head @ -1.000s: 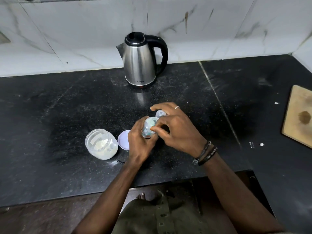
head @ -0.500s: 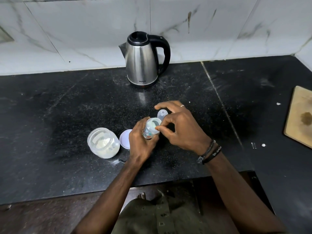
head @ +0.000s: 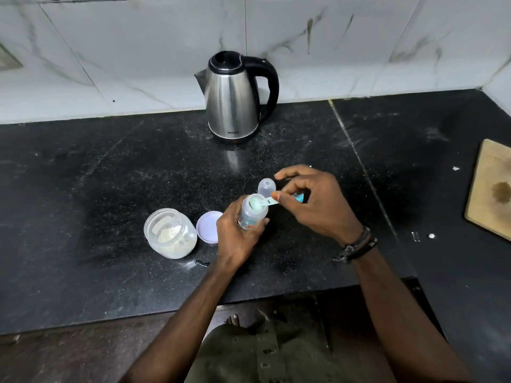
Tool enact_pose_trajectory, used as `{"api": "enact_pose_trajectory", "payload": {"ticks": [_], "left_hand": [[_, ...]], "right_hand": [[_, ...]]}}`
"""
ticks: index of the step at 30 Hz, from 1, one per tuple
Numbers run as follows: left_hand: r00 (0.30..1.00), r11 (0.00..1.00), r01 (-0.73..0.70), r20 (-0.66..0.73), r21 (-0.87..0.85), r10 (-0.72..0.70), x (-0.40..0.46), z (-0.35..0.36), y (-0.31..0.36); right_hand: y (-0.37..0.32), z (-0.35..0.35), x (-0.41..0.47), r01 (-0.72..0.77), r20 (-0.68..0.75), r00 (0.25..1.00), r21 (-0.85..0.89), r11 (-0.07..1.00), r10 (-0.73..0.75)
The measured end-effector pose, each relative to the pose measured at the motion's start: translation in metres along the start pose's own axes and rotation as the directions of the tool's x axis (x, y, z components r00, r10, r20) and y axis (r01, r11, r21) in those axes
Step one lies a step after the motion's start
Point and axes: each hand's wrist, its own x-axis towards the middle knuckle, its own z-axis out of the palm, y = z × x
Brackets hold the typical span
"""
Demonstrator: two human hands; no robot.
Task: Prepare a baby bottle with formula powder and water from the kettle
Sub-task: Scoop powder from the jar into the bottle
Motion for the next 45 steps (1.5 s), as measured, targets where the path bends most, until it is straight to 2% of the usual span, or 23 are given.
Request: {"api": "enact_pose_trajectory", "payload": {"ticks": [4,12,21,27,35,41,45], "left_hand": [[0.997,0.997,0.070,0.023,-0.040,-0.069,-0.005,0.007,-0.004],[0.988,0.990,0.137,0.077,-0.032,-0.134,-0.019,0.020,-0.009],[0.976,0.981,0.193,0.114,-0.033,-0.188,-0.023,0.023,-0.015],[0.973,0.980,0.193,0.135,-0.048,-0.185,-0.025,0.022,-0.013],[0.986,0.991,0.126,0.113,-0.041,-0.121,-0.025,0.003,-0.009],[1.000,1.000,-0.004,-0.027,-0.015,0.004,-0.019,-0.027,0.016],[0.986,0.994,-0.106,-0.127,0.037,0.110,-0.011,-0.053,0.030]], "right_hand": [[0.017,-0.005,-0.002,-0.083,-0.094,0.992,0.068,0.994,0.089],[0.032,-0.007,-0.007,-0.197,-0.149,0.965,0.125,0.973,0.214],[0.040,-0.001,-0.008,-0.329,-0.112,0.927,0.218,0.919,0.359],[0.043,0.005,-0.008,-0.362,-0.104,0.914,0.230,0.904,0.392],[0.037,0.013,-0.001,-0.380,-0.096,0.905,0.255,0.889,0.414],[0.025,0.025,0.017,-0.312,-0.119,0.926,0.287,0.906,0.357],[0.013,0.036,0.031,-0.299,-0.081,0.939,0.283,0.911,0.334]]}}
